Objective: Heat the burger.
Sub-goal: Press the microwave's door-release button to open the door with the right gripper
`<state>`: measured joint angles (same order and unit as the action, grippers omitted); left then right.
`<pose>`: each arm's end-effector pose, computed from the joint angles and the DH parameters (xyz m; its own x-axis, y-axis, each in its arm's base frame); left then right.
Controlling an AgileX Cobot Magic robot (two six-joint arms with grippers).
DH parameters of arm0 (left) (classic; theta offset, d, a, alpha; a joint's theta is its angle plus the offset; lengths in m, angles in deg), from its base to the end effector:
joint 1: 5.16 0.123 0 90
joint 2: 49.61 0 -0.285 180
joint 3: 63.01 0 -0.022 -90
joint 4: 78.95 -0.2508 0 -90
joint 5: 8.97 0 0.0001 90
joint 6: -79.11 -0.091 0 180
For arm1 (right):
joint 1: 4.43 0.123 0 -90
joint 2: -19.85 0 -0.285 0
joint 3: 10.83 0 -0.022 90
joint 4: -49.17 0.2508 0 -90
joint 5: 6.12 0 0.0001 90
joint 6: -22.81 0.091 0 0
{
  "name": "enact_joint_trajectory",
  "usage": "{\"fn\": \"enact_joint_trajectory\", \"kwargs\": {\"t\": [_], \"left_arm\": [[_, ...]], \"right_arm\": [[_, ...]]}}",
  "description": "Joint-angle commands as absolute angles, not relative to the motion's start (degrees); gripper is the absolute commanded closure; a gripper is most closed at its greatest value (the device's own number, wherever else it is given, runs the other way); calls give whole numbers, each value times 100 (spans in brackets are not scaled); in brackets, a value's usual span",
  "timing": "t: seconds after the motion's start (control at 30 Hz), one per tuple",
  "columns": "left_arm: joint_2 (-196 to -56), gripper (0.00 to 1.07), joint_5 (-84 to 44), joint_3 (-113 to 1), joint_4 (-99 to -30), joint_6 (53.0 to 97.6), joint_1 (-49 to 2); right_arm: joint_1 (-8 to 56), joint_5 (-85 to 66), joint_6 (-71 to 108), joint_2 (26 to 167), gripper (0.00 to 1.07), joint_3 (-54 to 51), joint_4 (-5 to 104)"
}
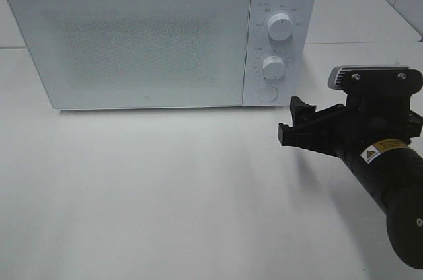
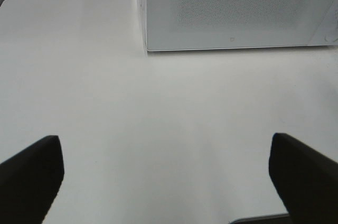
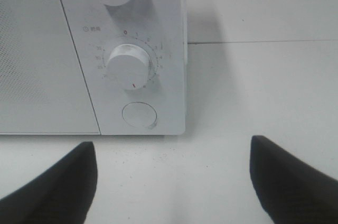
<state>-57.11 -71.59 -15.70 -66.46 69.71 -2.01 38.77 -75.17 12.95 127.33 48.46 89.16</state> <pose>-0.0097 -0.0180 0.2823 -0.4430 0.0370 -0.8957 0.1451 0.9889 -0.0309 0.2089 0.1212 0.1389 -0.1813 -0.0396 -0.9826 -0.1010 0.9947 -0.0215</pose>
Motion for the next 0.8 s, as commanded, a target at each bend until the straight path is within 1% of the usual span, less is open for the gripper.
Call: {"fn": "enact_joint_trajectory", "kwargs": {"t": [0.03,0.27,0.3,0.33,0.37,0.43,0.47,0.5,0.53,0.57,0.6,0.63,0.67,0.7,0.73,0.77,0.8], "left_arm": [[-5602,9,-7079,-1565,-6612,7022,-190],[-5602,9,-7079,-1565,-6612,7022,-190],[-5602,9,-7079,-1565,-6612,7022,-190],[-5602,9,-7079,-1565,-6612,7022,-190],[-5602,9,-7079,-1565,-6612,7022,-190],[-5602,9,-7079,-1565,-6612,7022,-190],[-5602,9,-7079,-1565,-6612,7022,-190],[-5602,9,-7079,-1565,-6612,7022,-190],[-5602,9,-7079,-1565,-6612,7022,-190],[-5602,9,-7079,-1565,-6612,7022,-190],[-5602,9,-7079,-1565,-6612,7022,-190],[-5602,9,-7079,-1565,-6612,7022,-190],[-5602,9,-7079,-1565,-6612,7022,-190],[-5602,9,-7079,-1565,-6612,7022,-190],[-5602,9,-7079,-1565,-6612,7022,-190],[-5602,9,-7079,-1565,-6612,7022,-190],[-5602,9,-7079,-1565,-6612,7022,-190]], "right_arm": [[3986,-7597,1158,12727,32,4657,8996],[3986,-7505,1496,12727,33,4628,9002],[3986,-7505,1668,12727,34,4628,9002],[3986,-7488,2098,12727,37,4628,9002],[3986,-7488,2098,12727,37,4628,9002],[3986,-7471,2860,12727,45,4628,9002],[3986,-7471,2860,12727,45,4628,9002],[3986,-7471,3433,12727,52,4628,9002],[3986,-7471,3828,12727,56,4628,9002],[3986,-7471,3828,12727,56,4628,9002],[3986,-7471,4607,12727,65,4628,9002],[3986,-7471,4607,12727,65,4628,9002],[3986,-7454,5501,12727,74,4628,9002],[3986,-7431,5959,12727,79,4628,9002],[3986,-7431,5959,12727,79,4628,9002],[3986,-7419,6756,12727,86,4628,8996],[3986,-7413,7168,12727,89,4628,8991]]}}
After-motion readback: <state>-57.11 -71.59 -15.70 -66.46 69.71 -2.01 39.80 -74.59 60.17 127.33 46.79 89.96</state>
